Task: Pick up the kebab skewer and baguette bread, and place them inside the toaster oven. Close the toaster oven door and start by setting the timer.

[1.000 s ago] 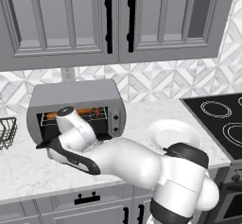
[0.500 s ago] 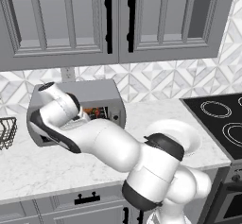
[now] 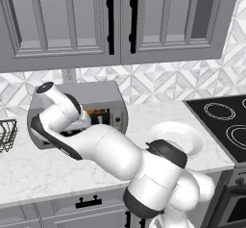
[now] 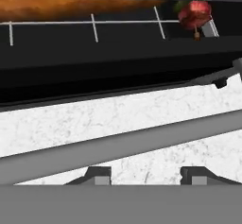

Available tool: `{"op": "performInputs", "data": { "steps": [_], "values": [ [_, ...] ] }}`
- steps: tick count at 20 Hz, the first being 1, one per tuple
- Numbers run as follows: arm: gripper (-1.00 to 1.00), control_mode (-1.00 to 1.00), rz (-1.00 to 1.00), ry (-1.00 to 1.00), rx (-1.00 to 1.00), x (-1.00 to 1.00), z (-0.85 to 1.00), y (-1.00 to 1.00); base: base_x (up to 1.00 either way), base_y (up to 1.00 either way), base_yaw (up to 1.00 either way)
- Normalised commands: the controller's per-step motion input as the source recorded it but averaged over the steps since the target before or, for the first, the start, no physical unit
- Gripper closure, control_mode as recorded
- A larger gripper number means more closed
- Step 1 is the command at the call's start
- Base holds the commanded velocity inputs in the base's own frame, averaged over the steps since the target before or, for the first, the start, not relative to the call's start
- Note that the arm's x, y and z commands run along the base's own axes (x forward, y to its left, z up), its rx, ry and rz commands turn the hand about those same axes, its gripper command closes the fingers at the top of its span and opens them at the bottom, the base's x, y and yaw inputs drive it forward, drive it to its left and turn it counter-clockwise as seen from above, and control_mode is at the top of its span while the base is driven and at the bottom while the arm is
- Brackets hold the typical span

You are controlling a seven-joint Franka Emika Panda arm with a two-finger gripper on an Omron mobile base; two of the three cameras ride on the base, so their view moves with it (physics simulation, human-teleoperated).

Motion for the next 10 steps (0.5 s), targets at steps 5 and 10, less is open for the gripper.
{"op": "performInputs", "data": {
  "steps": [5, 10],
  "values": [
    [-1.0, -1.0, 0.0, -0.26, 0.13, 0.3, -0.14, -0.39, 0.0, 0.0, 0.0],
    [-1.0, -1.0, 0.0, -0.15, 0.11, 0.37, -0.02, -0.27, 0.0, 0.0, 0.0]
  ]
}}
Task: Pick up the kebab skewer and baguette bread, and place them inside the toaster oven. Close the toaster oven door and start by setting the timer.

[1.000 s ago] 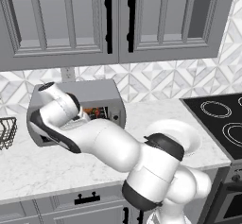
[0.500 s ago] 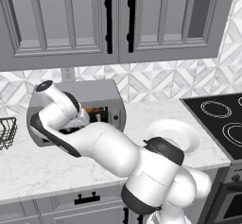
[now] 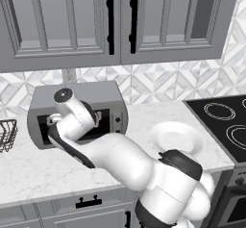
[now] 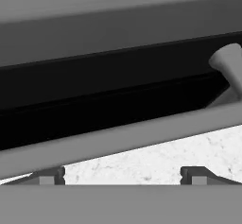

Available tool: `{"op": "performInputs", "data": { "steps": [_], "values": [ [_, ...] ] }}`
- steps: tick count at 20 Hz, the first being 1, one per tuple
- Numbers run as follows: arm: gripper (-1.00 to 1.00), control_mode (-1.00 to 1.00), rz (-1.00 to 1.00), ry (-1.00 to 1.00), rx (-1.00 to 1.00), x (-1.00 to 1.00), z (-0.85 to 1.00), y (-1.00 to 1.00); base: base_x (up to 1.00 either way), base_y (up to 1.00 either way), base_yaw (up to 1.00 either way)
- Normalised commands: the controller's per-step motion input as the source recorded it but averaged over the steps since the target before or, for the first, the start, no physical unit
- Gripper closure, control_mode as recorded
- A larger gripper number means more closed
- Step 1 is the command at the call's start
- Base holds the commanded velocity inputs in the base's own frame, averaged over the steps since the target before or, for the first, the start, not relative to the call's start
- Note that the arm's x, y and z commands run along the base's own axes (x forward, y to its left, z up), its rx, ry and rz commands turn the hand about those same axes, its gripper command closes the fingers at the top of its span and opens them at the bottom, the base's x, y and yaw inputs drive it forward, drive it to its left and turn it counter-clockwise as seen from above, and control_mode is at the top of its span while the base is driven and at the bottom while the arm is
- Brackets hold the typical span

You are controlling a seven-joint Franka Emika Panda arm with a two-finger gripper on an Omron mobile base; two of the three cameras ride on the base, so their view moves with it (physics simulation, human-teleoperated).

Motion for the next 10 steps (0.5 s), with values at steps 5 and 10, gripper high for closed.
{"op": "performInputs", "data": {
  "steps": [5, 10],
  "values": [
    [-1.0, -1.0, 0.0, -0.05, 0.09, 0.08, 0.03, -0.15, 0.0, 0.0, 0.0],
    [-1.0, -1.0, 0.0, -0.04, 0.1, -0.81, 0.37, -0.16, 0.0, 0.0, 0.0]
  ]
}}
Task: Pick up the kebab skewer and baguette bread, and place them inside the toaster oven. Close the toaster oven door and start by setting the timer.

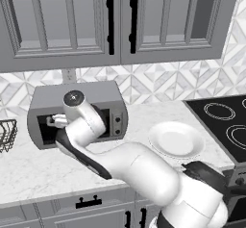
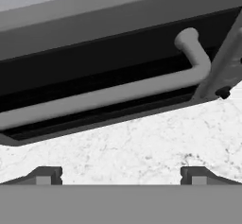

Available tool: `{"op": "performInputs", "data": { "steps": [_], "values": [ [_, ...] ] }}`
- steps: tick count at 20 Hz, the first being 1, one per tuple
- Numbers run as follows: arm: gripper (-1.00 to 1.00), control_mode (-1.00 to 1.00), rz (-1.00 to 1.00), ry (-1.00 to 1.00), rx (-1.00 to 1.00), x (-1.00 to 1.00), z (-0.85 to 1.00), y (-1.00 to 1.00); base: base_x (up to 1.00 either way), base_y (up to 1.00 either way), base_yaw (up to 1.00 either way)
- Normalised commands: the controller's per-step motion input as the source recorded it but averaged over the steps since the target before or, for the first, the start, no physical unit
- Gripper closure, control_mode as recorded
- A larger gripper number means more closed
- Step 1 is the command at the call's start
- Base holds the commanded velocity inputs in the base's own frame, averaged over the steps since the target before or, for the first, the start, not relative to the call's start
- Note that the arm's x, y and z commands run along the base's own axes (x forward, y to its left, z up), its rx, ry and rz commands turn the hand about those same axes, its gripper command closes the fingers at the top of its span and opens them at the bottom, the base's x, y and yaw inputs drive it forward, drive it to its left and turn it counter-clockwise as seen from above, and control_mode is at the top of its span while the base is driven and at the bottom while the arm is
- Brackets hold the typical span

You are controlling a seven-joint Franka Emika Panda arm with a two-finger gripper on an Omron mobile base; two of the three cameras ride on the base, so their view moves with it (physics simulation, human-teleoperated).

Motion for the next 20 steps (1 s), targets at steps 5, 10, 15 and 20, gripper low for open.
{"op": "performInputs", "data": {
  "steps": [5, 10, 15, 20],
  "values": [
    [-1.0, -1.0, 0.04, -0.02, 0.03, -1.0, 0.16, -0.23, 0.0, 0.0, 0.0],
    [-1.0, -1.0, 0.12, 0.01, -0.07, -0.46, 0.05, -0.64, 0.0, 0.0, 0.0],
    [-1.0, -1.0, 0.32, 0.24, -0.51, -0.06, 0.29, -0.48, 0.0, 0.0, 0.0],
    [-1.0, -1.0, 0.48, 0.35, -0.77, 0.0, 0.02, -0.26, 0.0, 0.0, 0.0]
  ]
}}
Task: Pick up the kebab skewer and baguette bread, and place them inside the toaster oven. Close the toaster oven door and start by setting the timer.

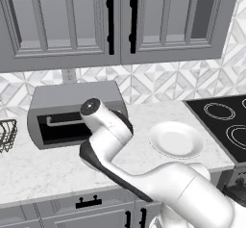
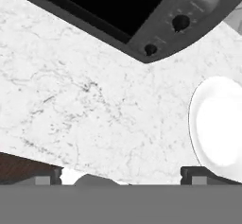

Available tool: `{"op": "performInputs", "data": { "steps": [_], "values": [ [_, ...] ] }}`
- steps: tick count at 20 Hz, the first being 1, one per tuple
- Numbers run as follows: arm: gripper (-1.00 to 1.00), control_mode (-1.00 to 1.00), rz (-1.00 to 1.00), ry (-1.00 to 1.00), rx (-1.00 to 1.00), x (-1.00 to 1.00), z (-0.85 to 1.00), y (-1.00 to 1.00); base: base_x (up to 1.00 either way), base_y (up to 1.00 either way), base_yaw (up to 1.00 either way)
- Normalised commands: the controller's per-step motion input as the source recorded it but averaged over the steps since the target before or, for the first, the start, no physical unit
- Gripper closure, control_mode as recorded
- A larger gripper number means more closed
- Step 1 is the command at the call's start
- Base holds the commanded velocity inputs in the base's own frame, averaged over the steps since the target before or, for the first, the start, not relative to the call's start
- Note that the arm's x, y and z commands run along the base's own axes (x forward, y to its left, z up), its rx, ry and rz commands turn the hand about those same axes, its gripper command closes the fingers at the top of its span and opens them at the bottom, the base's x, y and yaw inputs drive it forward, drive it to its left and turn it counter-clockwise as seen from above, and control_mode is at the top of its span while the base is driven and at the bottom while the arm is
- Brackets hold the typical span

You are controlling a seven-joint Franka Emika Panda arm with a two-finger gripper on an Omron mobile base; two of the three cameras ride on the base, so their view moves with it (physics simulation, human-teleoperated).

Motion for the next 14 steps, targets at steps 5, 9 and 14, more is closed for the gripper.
{"op": "performInputs", "data": {
  "steps": [5, 9, 14],
  "values": [
    [-1.0, -1.0, 0.59, 0.28, -0.75, 0.0, 0.0, -0.23, 0.0, 0.0, 0.0],
    [-1.0, -1.0, 0.62, 0.31, -0.6, 0.0, 0.0, -0.36, 0.0, 0.0, 0.0],
    [-1.0, -1.0, 0.45, 0.35, -0.4, 0.0, 0.0, -0.71, 0.0, 0.0, 0.0]
  ]
}}
